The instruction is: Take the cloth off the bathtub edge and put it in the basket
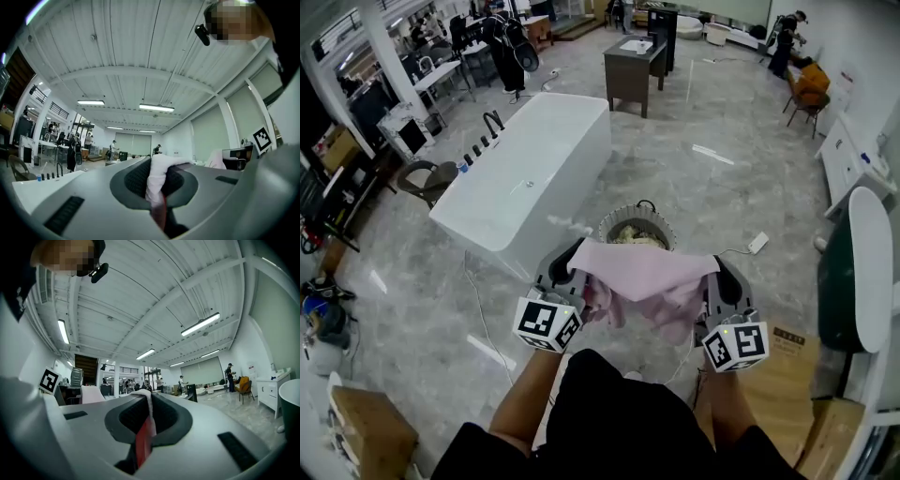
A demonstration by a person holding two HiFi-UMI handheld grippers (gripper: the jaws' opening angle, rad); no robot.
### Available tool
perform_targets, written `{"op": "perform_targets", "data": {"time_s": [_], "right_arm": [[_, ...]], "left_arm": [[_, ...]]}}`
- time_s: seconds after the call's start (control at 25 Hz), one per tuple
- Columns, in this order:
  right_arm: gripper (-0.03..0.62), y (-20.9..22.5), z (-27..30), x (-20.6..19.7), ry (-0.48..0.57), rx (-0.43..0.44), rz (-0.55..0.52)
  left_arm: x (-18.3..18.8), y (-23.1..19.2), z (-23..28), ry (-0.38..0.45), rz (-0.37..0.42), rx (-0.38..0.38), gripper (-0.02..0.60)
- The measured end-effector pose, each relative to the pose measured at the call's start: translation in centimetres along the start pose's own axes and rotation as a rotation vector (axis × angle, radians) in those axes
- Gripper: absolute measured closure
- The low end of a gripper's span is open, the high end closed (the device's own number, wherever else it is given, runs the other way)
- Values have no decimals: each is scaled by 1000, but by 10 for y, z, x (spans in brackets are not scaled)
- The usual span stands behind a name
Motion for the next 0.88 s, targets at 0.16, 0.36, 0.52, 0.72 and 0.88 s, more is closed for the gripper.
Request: {"op": "perform_targets", "data": {"time_s": [0.16,0.36,0.52,0.72,0.88], "right_arm": [[560,4,-2,-2,-19,-14,-6],[560,11,4,-1,-23,-11,-19],[560,15,13,-5,-33,-19,-41],[560,25,45,-5,-59,-42,-44],[560,37,77,-10,-68,-69,-33]], "left_arm": [[0,-5,-3,-20,-21,31,555],[5,-16,1,37,-27,-16,555],[4,-30,15,55,-32,-16,555],[2,-57,50,49,-78,-13,555],[-9,-76,87,28,-95,-34,555]]}}
Point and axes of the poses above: the fingertips, and each gripper's own axes: z forward along the fingers, y to its right, x out of its top, the point moved 4 cm from there along -z, backward along the fingers
